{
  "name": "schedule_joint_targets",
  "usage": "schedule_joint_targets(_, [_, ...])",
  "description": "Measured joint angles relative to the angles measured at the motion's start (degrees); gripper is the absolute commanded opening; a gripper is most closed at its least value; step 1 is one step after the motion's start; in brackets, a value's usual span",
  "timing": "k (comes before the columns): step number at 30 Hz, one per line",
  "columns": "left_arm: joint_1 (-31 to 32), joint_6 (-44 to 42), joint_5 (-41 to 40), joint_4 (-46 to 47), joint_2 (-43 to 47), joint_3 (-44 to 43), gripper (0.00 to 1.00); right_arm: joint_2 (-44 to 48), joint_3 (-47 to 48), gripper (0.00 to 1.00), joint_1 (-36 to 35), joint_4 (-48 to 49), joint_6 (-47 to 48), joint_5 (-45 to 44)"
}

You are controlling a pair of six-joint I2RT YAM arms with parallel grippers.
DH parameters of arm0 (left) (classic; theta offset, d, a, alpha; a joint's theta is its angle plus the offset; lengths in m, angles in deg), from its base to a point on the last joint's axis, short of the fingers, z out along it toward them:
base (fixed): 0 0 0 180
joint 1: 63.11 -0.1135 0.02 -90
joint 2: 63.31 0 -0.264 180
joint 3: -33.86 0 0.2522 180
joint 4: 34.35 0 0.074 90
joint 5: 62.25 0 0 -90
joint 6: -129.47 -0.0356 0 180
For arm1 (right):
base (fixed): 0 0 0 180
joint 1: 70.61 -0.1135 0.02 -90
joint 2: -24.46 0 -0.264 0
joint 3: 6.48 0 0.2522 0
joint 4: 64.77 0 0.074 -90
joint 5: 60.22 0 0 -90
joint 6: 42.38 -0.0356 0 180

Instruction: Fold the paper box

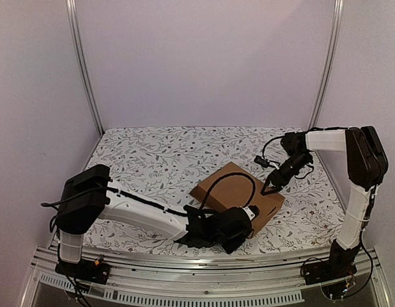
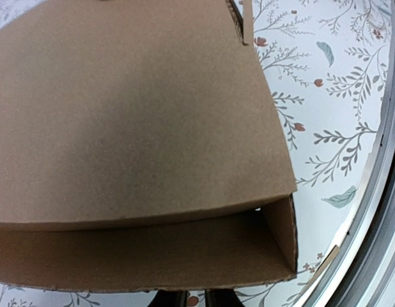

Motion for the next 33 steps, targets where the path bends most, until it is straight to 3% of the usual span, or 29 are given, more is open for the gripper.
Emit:
schedule_joint_targets(14, [2.2, 2.1, 4.3, 1.1, 2.3, 2.9, 0.10, 0.0, 0.0, 0.58, 0.5, -0.4, -0.3, 0.5])
schedule_joint_targets(33, [3.0, -2.0, 4.6, -1.4, -6.6, -10.1, 0.07, 0.2, -1.3, 0.55, 1.3, 1.7, -1.1, 1.5])
